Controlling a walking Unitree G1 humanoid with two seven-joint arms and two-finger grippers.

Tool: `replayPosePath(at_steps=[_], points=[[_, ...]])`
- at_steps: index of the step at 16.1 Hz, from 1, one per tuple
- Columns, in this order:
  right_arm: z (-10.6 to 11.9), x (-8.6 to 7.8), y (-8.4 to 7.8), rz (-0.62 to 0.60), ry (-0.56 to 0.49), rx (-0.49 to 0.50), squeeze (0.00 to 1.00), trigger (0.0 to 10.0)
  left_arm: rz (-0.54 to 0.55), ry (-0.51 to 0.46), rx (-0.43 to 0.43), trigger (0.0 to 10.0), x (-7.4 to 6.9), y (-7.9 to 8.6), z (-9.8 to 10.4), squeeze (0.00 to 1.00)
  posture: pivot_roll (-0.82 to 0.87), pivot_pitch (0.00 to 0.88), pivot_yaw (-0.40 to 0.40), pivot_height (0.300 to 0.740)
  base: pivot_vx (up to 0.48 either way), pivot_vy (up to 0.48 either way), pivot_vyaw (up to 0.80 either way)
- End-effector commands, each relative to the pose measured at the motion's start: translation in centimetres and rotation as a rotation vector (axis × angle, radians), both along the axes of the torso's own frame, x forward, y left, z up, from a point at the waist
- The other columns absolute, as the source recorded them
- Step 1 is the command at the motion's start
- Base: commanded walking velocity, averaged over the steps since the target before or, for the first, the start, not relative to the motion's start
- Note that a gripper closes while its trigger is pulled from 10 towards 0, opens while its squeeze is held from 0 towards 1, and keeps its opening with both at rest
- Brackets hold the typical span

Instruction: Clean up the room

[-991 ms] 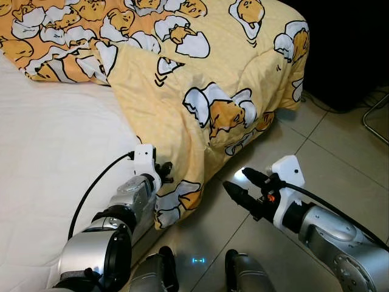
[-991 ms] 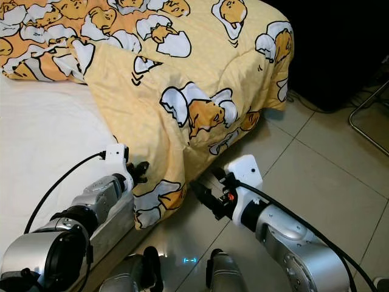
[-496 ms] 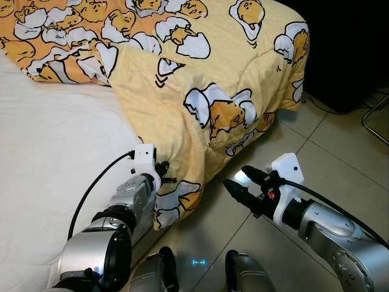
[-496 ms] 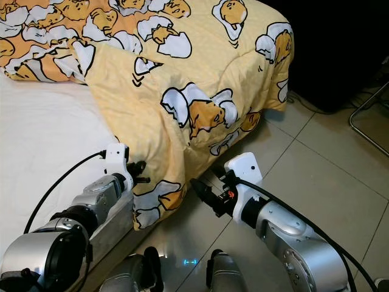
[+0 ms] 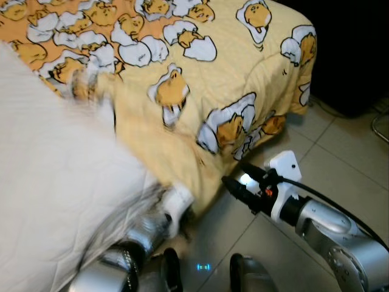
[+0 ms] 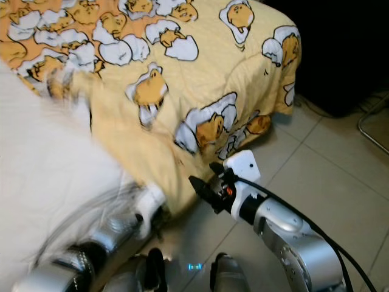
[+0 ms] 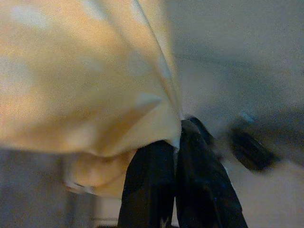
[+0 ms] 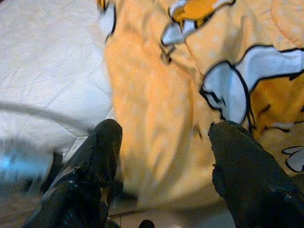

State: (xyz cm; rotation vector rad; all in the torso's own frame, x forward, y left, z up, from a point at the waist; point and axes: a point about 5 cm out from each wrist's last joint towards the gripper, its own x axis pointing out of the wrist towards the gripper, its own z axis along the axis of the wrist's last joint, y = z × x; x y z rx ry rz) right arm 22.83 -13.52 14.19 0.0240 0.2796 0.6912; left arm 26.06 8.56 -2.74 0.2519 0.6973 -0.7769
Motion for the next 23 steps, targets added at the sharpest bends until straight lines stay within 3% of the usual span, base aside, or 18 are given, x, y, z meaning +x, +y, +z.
replayPosePath(at_steps=[1,4,7,9,12,14,15,16,21,22,23], points=[[-0.3,-0.2,0.2,0.019,0.007,-0.002,0.00,10.0,-0.092,0.007,0.001,0.0,-1.0,-1.0,-0.4,0.00,-0.27,0.176,0.095,0.740,0.000,0.000,0.00],[-0.4,-0.2,0.1,0.017,0.002,0.001,0.00,10.0,-0.161,0.003,0.016,0.0,-2.9,-2.5,-1.3,0.00,-0.26,0.163,0.100,0.740,0.000,0.000,0.00],[-0.8,-0.3,0.5,0.032,0.008,0.007,0.00,10.0,-0.188,0.004,0.018,0.0,-3.9,-2.9,-1.7,0.00,-0.25,0.159,0.092,0.740,0.000,0.000,0.00],[-0.9,-0.1,0.7,0.038,0.007,0.005,0.00,10.0,-0.211,0.015,-0.013,0.0,-4.4,-3.3,-1.7,0.00,-0.24,0.157,0.087,0.740,0.000,0.000,0.00],[-1.0,0.4,0.6,0.046,0.004,0.003,0.00,10.0,-0.255,0.060,-0.135,0.0,-5.8,-5.3,-1.2,0.00,-0.22,0.157,0.082,0.740,0.000,0.000,0.00],[-1.0,0.5,0.8,0.049,0.001,0.004,0.00,10.0,-0.257,0.058,-0.125,0.0,-6.1,-5.5,-1.3,0.00,-0.22,0.157,0.081,0.740,0.000,0.000,0.00],[-0.9,0.6,0.9,0.051,-0.002,0.007,0.00,10.0,-0.186,0.036,-0.065,10.0,-5.6,-5.0,-1.5,0.00,-0.22,0.153,0.082,0.740,0.000,0.000,0.00],[-0.9,0.7,0.9,0.051,-0.003,0.008,0.00,10.0,-0.158,0.055,-0.104,10.0,-5.4,-5.0,-1.4,1.00,-0.22,0.152,0.082,0.740,0.000,0.000,0.00],[-1.3,0.8,0.9,0.049,-0.005,0.007,0.00,10.0,-0.052,-0.082,-0.093,10.0,-2.7,-3.6,0.3,1.00,-0.22,0.124,0.096,0.740,0.000,0.000,0.00],[-1.5,0.8,0.8,0.042,-0.002,-0.001,0.00,10.0,-0.018,-0.111,-0.091,10.0,-1.9,-3.2,0.8,0.13,-0.22,0.108,0.099,0.740,0.000,0.000,0.00],[-1.7,0.8,0.7,0.035,0.001,-0.008,0.00,10.0,0.000,-0.124,-0.097,10.0,-1.4,-2.9,1.1,0.00,-0.21,0.091,0.101,0.740,0.000,0.000,0.00]])
